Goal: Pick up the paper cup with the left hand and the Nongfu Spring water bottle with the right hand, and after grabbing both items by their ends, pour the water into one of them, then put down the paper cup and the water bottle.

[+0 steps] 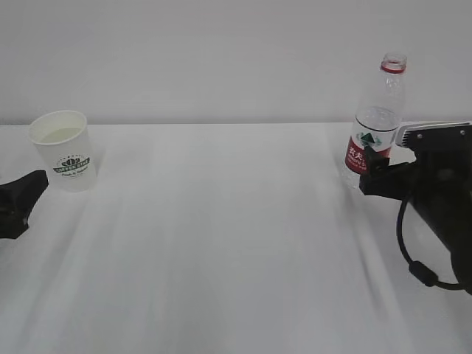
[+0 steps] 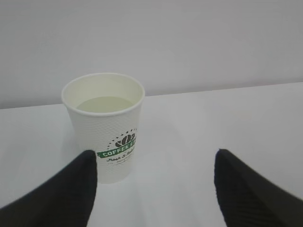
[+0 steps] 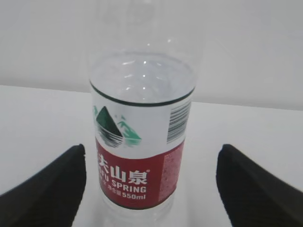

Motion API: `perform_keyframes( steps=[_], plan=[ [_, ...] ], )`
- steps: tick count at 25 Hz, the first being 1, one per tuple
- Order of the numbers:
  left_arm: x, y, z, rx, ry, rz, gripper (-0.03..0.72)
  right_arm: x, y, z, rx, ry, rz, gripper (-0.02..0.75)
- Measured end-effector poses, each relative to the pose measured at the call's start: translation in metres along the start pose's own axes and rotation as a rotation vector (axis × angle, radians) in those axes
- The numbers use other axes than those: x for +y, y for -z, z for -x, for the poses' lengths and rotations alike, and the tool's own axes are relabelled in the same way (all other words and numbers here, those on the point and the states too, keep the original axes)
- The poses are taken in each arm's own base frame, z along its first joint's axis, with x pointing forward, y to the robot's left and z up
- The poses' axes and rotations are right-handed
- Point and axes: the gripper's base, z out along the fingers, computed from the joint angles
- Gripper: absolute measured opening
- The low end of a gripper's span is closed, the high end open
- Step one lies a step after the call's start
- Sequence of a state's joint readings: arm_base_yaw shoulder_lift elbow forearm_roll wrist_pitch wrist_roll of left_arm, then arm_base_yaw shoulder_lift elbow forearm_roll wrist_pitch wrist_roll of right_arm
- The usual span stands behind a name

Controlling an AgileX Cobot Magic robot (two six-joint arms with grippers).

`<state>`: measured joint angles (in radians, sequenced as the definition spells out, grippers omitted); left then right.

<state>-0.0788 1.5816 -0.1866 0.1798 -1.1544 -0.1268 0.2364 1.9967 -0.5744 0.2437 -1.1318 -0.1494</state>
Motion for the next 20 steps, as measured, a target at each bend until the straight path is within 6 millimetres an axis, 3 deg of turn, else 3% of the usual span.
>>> perform_keyframes(
  steps=[5, 11, 20],
  plan=[
    [-0.001, 0.002, 0.006, -0.028, -0.005, -0.003, 0.561, -0.006, 0.022, 0.013, -0.020, -0.009, -0.001, 0.650],
    [-0.001, 0.013, 0.029, -0.146, -0.006, 0.025, 0.561, -0.010, 0.042, 0.035, -0.042, -0.031, 0.007, 0.647],
    [0.000, 0.033, 0.062, -0.200, -0.023, 0.083, 0.561, -0.016, 0.068, 0.083, -0.121, -0.038, 0.024, 0.642]
  ],
)
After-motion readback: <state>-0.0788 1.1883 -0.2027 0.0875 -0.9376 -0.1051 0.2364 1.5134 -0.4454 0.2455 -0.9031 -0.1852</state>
